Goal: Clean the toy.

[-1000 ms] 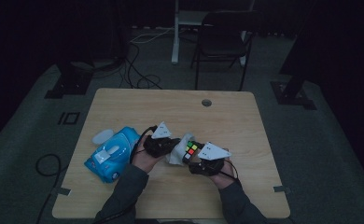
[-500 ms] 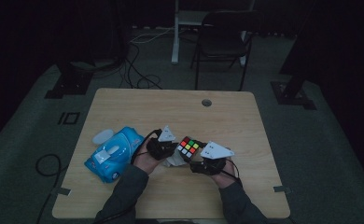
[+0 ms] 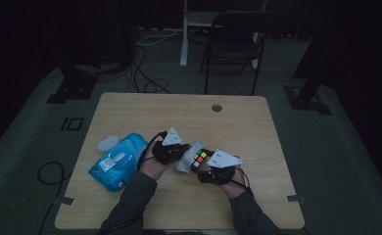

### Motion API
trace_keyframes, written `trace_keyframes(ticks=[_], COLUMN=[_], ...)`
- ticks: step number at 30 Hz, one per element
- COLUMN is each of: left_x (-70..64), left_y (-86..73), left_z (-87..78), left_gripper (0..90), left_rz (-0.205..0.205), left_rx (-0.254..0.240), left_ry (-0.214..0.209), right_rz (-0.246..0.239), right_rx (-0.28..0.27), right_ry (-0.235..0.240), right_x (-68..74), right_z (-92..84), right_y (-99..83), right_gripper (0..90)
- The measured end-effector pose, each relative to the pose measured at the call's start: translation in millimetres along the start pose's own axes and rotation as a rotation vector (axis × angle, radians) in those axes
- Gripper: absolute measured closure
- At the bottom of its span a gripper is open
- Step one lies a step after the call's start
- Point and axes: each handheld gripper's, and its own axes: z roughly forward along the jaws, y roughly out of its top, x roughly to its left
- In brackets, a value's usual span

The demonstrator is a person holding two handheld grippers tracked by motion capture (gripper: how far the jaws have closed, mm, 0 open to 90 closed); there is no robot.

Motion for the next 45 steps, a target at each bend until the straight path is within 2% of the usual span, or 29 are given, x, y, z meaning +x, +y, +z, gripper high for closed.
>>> trace_keyframes(ticks=[9,13,22,25,29,37,45], left_x=[-2.2,-4.6,-10.6,-14.8,-20.2,-32.0,-33.5], left_y=[-7.4,-10.8,-15.6,-17.9,-20.5,-14.9,-10.5], left_z=[9.4,11.5,1.7,-2.0,-7.7,-12.9,-18.8], left_gripper=[87.0,87.1,87.2,87.3,87.3,87.3,87.2], left_rz=[0.017,0.022,0.026,0.036,0.038,0.066,0.063], left_rx=[0.055,0.064,0.043,0.047,0.025,-0.001,-0.053], left_ry=[0.006,0.014,0.02,0.037,0.026,0.006,-0.004], right_rz=[0.016,0.025,0.061,0.075,0.076,0.08,0.092], right_rx=[-0.016,-0.017,-0.014,-0.008,0.001,0.012,0.019], right_ry=[-0.01,-0.02,-0.04,-0.051,-0.077,-0.079,-0.077], right_x=[-3.8,-7.0,-13.1,-15.8,-15.9,-16.4,-18.1], right_z=[-3.8,-5.5,-6.6,-6.7,-5.6,-4.3,-3.7], right_y=[1.3,0.9,-0.5,-1.4,-1.9,-2.6,-3.8], right_gripper=[34.1,34.1,34.1,34.1,34.1,34.1,34.1])
